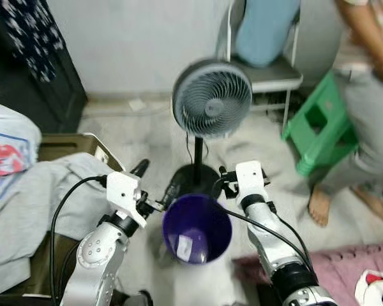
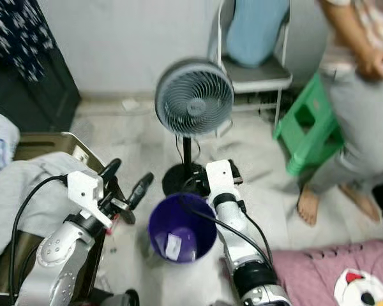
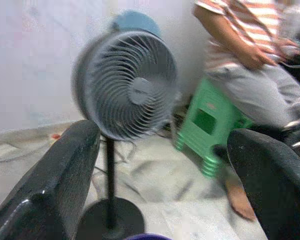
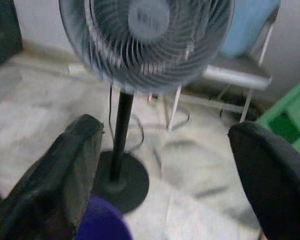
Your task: Clean up the room
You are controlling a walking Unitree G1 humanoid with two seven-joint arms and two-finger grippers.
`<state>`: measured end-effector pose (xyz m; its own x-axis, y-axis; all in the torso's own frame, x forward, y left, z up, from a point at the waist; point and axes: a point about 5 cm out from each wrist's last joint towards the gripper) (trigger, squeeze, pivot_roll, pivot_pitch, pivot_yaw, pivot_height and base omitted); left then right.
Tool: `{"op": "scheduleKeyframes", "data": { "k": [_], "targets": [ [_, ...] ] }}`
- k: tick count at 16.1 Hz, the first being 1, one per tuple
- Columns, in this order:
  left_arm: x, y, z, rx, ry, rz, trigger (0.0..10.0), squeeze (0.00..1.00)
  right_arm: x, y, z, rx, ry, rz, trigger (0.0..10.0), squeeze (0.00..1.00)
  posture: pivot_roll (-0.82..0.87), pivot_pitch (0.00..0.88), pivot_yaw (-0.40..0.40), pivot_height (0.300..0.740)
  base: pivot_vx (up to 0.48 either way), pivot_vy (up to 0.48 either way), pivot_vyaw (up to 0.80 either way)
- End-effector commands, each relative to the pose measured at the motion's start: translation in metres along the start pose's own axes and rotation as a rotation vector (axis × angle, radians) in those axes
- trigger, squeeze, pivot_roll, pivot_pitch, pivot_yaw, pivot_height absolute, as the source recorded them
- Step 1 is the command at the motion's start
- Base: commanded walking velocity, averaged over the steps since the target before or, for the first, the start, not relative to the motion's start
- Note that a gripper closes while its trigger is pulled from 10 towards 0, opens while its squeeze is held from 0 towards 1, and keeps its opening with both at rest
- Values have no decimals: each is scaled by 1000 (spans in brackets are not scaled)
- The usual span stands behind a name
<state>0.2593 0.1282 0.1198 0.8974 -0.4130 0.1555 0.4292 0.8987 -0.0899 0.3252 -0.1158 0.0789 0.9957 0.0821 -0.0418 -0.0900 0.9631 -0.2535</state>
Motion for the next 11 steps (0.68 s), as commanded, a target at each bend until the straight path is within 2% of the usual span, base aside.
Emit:
{"op": "scheduleKeyframes", "data": {
  "k": [1, 3, 5, 6, 7, 10, 11],
  "targets": [
    [3, 11, -2, 25, -7, 96, 10000, 0, -4, 0, 0, -9, -32, 7, 10000, 1000, -13, 7, -21, 740, 0, 0, 0],
    [6, 23, -8, 28, -9, 200, 10000, 0, -6, 1, 2, -40, -71, 23, 10000, 1000, -17, 0, -22, 740, 0, 0, 0],
    [6, 28, -16, 22, 16, 252, 10000, 0, -9, 1, -1, -39, -64, 28, 10000, 1000, -20, 0, -16, 740, 0, 0, 0],
    [4, 29, -23, 23, 34, 267, 10000, 0, -14, 2, -5, -35, -66, 32, 10000, 655, -28, 0, -9, 740, 0, 0, 0],
    [2, 27, -28, 14, 54, 247, 10000, 0, -18, 3, -8, -38, -63, 39, 10000, 0, -30, 0, -9, 740, 0, 0, 0],
    [-10, 30, -14, 83, -30, 261, 10000, 0, -29, -3, 2, -46, -132, 35, 10000, 0, -35, 1, -4, 740, 0, 0, 0],
    [-15, 29, -9, 71, -42, 277, 10000, 0, -35, -8, 6, -33, -150, 26, 10000, 0, -36, 12, -5, 740, 0, 0, 0]
  ]
}}
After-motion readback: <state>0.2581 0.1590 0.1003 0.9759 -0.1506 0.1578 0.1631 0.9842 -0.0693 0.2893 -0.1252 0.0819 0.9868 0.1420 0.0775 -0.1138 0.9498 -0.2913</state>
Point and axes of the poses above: a point about 5 cm out from each wrist's last joint towards the gripper, its own x axis pointing out of the wrist towards the gripper, its own z axis along the axis of the wrist's last joint, y = z × x, and after that the axes turned 2 degrees about -x, right-handed
